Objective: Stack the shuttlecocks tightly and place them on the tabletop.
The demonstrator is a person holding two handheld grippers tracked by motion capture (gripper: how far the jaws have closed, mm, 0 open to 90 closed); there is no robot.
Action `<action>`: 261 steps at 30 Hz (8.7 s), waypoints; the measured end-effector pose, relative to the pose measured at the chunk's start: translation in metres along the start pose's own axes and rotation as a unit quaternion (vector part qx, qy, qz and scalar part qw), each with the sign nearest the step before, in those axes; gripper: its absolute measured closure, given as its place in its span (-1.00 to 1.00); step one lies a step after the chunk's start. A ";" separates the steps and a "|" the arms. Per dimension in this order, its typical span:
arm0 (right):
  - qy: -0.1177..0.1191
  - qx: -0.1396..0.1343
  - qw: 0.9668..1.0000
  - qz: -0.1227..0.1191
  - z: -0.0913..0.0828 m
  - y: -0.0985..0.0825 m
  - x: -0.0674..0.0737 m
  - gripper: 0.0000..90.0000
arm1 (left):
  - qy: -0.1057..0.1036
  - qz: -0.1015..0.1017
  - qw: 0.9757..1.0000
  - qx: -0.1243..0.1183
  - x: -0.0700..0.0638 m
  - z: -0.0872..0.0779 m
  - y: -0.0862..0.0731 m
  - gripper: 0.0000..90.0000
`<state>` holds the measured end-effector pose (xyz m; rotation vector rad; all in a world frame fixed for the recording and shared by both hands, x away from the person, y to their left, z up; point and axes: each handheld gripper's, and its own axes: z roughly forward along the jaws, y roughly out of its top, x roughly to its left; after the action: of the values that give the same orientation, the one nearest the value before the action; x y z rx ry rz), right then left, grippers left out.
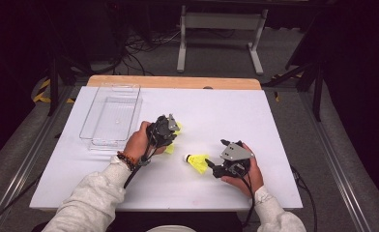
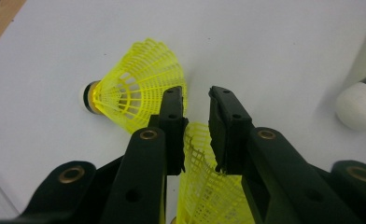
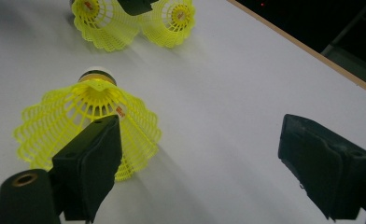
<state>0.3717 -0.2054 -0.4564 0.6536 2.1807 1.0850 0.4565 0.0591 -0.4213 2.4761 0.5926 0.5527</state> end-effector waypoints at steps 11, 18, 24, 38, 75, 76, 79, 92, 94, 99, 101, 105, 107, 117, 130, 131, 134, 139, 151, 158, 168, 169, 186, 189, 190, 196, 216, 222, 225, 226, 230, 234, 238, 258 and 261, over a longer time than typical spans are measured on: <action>-0.001 -0.008 1.000 0.002 -0.001 0.000 -0.001 -0.69 | -0.017 0.001 1.000 -0.018 0.001 -0.008 -0.001 0.57; -0.007 -0.015 1.000 0.006 -0.003 0.001 -0.001 -0.70 | -0.024 0.003 0.999 -0.030 0.001 -0.016 -0.002 0.53; -0.009 -0.020 1.000 0.005 -0.005 0.003 0.000 -0.70 | -0.028 0.004 0.999 -0.046 0.003 -0.027 -0.007 0.52; -0.018 -0.024 0.999 0.012 -0.007 0.005 0.000 -0.71 | -0.025 0.011 0.994 -0.106 0.003 -0.058 -0.039 0.46; 0.074 0.038 0.996 0.029 -0.016 0.011 0.040 0.07 | 0.046 -0.025 0.966 -0.253 -0.004 -0.101 -0.164 -0.40; 0.074 0.038 0.996 0.029 -0.016 0.011 0.040 0.07 | 0.046 -0.025 0.966 -0.253 -0.004 -0.101 -0.164 -0.43; 0.080 0.045 0.995 0.028 -0.016 0.010 0.042 0.08 | 0.046 -0.034 0.967 -0.249 -0.005 -0.102 -0.174 -0.47; 0.104 0.056 0.993 0.022 -0.011 0.011 0.045 0.03 | 0.048 -0.069 0.970 -0.229 -0.002 -0.110 -0.215 -0.54; 0.107 0.061 0.992 0.017 -0.008 0.011 0.046 0.14 | 0.046 -0.073 0.970 -0.229 -0.002 -0.111 -0.220 -0.55; 0.098 0.068 0.993 0.008 -0.001 0.008 0.046 0.55 | 0.051 -0.089 0.968 -0.231 -0.001 -0.117 -0.232 -0.65; 0.097 0.067 0.993 0.010 -0.001 0.008 0.046 0.67 | 0.047 -0.095 0.967 -0.233 -0.001 -0.119 -0.236 -0.69; 0.090 0.060 0.994 0.010 -0.003 0.007 0.044 0.87 | 0.043 -0.097 0.967 -0.233 0.000 -0.120 -0.240 -0.78; 0.088 0.059 0.994 0.011 -0.003 0.007 0.044 0.91 | 0.043 -0.100 0.966 -0.236 0.000 -0.120 -0.241 -0.79; 0.086 0.049 0.995 0.002 -0.002 0.008 0.042 1.00 | 0.035 -0.106 0.964 -0.242 0.004 -0.119 -0.241 -0.83; 0.090 0.041 0.995 -0.015 -0.003 0.009 0.044 1.00 | 0.032 -0.102 0.964 -0.243 0.002 -0.118 -0.240 -0.86; 0.091 0.040 0.995 -0.016 -0.003 0.009 0.045 1.00 | 0.031 -0.101 0.965 -0.241 0.002 -0.118 -0.240 -0.86; 0.092 0.039 0.995 -0.022 -0.003 0.009 0.045 1.00 | 0.032 -0.101 0.964 -0.245 0.002 -0.118 -0.240 -0.85; 0.092 0.037 0.995 -0.016 -0.003 0.009 0.043 1.00 | 0.032 -0.099 0.964 -0.243 0.003 -0.117 -0.240 -0.85; 0.084 0.019 0.996 -0.007 -0.009 0.011 0.036 1.00 | 0.028 -0.098 0.964 -0.244 0.004 -0.116 -0.238 -0.85; 0.075 0.005 0.997 -0.005 -0.008 0.016 0.027 1.00 | 0.025 -0.093 0.965 -0.245 0.005 -0.116 -0.239 -0.86; 0.085 -0.013 0.996 -0.007 0.014 0.028 0.015 1.00 | 0.027 -0.094 0.965 -0.245 0.005 -0.115 -0.238 -0.87; 0.088 -0.013 0.996 -0.007 0.016 0.029 0.015 1.00 | 0.027 -0.094 0.965 -0.245 0.005 -0.115 -0.238 -0.87; 0.120 -0.010 0.993 -0.019 0.047 0.045 0.026 1.00 | 0.022 -0.093 0.965 -0.243 0.005 -0.114 -0.238 -0.86; 0.124 -0.010 0.992 -0.025 0.050 0.047 0.029 1.00 | 0.022 -0.092 0.966 -0.242 0.005 -0.114 -0.238 -0.86; 0.126 -0.010 0.992 -0.025 0.051 0.048 0.031 1.00 | 0.020 -0.092 0.966 -0.242 0.005 -0.114 -0.238 -0.86; 0.133 -0.007 0.991 -0.028 0.057 0.051 0.038 1.00 | 0.019 -0.090 0.966 -0.240 0.005 -0.114 -0.238 -0.86; 0.139 0.019 0.990 -0.013 0.079 0.051 0.057 0.99 | 0.014 -0.087 0.967 -0.238 0.005 -0.113 -0.238 -0.86; 0.139 0.026 0.990 -0.019 0.080 0.051 0.058 0.91 | 0.014 -0.086 0.968 -0.237 0.004 -0.113 -0.238 -0.86; 0.139 0.027 0.990 -0.018 0.080 0.051 0.057 0.88 | 0.014 -0.086 0.968 -0.235 0.004 -0.113 -0.238 -0.86; 0.139 0.028 0.990 -0.018 0.080 0.051 0.057 0.86 | 0.014 -0.086 0.968 -0.237 0.004 -0.113 -0.238 -0.86; 0.140 0.036 0.989 -0.023 0.081 0.051 0.058 0.77 | 0.013 -0.086 0.968 -0.234 0.004 -0.112 -0.237 -0.86; 0.140 0.042 0.989 -0.028 0.080 0.051 0.057 0.65 | 0.014 -0.085 0.969 -0.233 0.004 -0.112 -0.237 -0.86; 0.139 0.046 0.989 -0.021 0.079 0.049 0.056 0.51 | 0.014 -0.085 0.968 -0.234 0.004 -0.113 -0.237 -0.86; 0.117 0.025 0.993 -0.006 0.050 0.043 0.038 0.22 | 0.013 -0.082 0.969 -0.233 0.005 -0.110 -0.234 -0.86; 0.112 0.019 0.994 -0.002 0.043 0.042 0.034 0.20 | 0.013 -0.083 0.969 -0.234 0.005 -0.110 -0.233 -0.86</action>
<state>0.3850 -0.1379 -0.4523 0.5665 2.3962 1.1650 0.3385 0.2832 -0.4692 1.9600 0.5945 0.5835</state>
